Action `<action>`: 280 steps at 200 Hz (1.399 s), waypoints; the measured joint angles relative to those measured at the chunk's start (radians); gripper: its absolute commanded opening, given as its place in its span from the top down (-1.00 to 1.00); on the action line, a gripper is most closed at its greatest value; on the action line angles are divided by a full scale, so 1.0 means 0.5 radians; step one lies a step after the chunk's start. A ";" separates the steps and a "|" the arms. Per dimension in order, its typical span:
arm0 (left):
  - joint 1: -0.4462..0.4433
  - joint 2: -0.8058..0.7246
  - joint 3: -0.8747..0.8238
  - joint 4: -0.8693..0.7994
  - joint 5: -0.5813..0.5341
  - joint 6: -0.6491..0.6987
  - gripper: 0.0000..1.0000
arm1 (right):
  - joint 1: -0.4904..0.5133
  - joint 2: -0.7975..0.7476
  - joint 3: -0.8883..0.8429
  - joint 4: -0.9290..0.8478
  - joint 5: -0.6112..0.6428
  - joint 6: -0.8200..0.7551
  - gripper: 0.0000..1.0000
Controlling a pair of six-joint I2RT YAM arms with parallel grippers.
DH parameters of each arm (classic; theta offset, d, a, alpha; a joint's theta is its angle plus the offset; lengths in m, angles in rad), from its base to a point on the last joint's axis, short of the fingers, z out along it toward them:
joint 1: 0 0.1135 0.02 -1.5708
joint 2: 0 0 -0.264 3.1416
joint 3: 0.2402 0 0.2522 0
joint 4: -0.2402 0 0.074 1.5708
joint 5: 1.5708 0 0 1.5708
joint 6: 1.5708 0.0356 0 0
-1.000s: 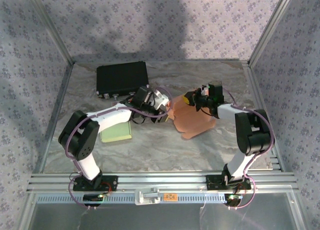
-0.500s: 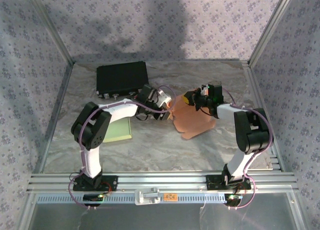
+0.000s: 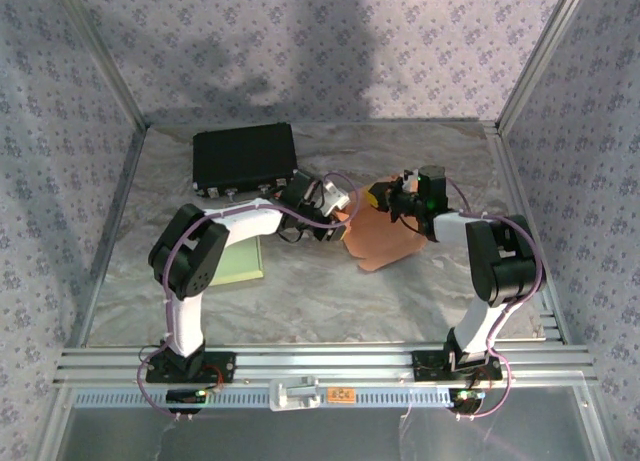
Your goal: Fold the paper box
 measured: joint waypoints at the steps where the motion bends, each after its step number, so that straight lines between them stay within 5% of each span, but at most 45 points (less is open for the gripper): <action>1: 0.000 0.001 0.001 0.000 -0.002 -0.001 0.47 | 0.000 0.000 0.000 0.001 -0.001 0.000 1.00; 280: -0.053 0.166 0.179 0.050 -0.214 -0.237 0.50 | -0.011 0.227 -0.119 0.623 0.019 0.089 1.00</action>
